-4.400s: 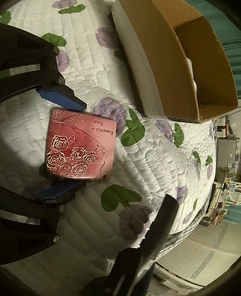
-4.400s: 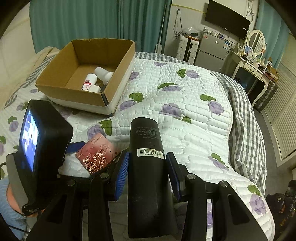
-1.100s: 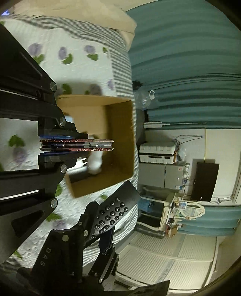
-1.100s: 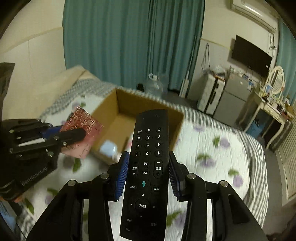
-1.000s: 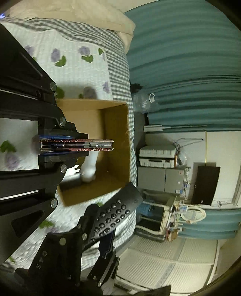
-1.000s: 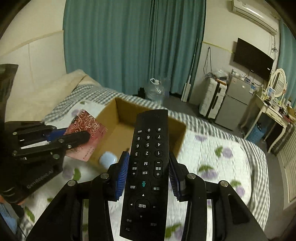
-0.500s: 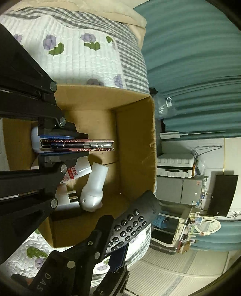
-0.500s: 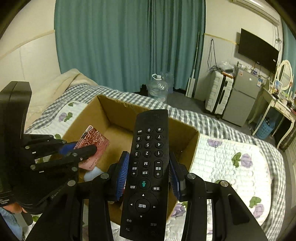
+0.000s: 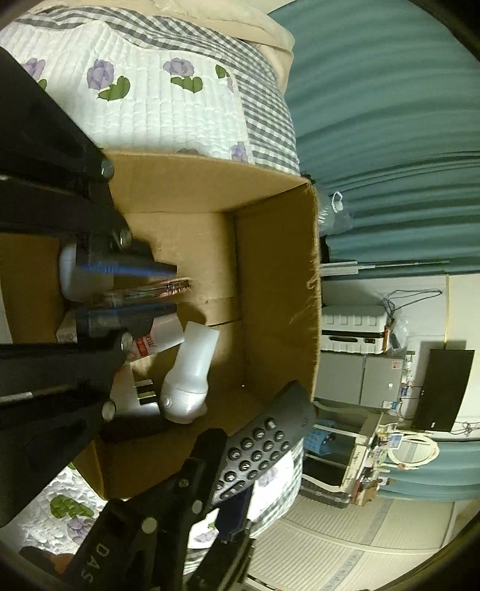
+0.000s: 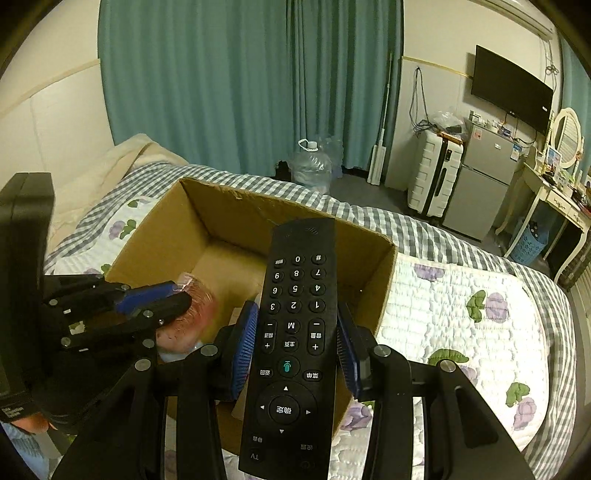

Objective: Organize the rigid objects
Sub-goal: 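Carry the card and remote into the box and open both tools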

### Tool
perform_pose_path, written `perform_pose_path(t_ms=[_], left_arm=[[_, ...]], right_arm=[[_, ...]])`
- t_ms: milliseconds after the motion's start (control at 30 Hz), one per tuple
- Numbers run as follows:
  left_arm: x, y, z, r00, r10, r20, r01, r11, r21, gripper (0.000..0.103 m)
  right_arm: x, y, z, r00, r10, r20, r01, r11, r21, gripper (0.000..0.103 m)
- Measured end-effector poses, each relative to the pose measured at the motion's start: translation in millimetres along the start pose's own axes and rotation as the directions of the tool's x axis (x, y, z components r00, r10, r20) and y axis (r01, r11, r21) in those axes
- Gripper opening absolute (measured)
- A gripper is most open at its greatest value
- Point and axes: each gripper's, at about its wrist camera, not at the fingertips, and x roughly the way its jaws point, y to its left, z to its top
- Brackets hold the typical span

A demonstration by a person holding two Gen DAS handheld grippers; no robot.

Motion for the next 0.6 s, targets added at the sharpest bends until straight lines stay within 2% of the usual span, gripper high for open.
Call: perform_pose_path(t_ms=[67, 533, 567, 600], left_arm=[[-3.7, 3.0, 1.4, 0.999, 0.022, 0.028, -0.022, 1.0, -0.016, 0.061], [-20.5, 19.6, 0.3, 0.983, 0.062, 0.171, -0.047, 0.994, -0.095, 0.064], [-18.9, 20.5, -1.5, 0.982, 0.064, 0.176, -0.048, 0.994, -0.095, 0.064], [-17.3, 21.2, -2.9, 0.982, 0.06, 0.181, -0.044, 0.995, -0.092, 0.064]], right_arm=[[1.0, -1.2, -0.5, 1.0, 0.001, 0.0, -0.001, 1.0, 0.005, 0.041], [13.4, 0.8, 4.1, 0.999, 0.004, 0.043, -0.005, 1.0, 0.026, 0.043], [14.4, 1.8, 4.4, 0.999, 0.003, 0.049, -0.004, 1.0, 0.024, 0.052], [14.9, 2.5, 5.0, 0.999, -0.002, 0.051, 0.001, 1.0, 0.023, 0.066]])
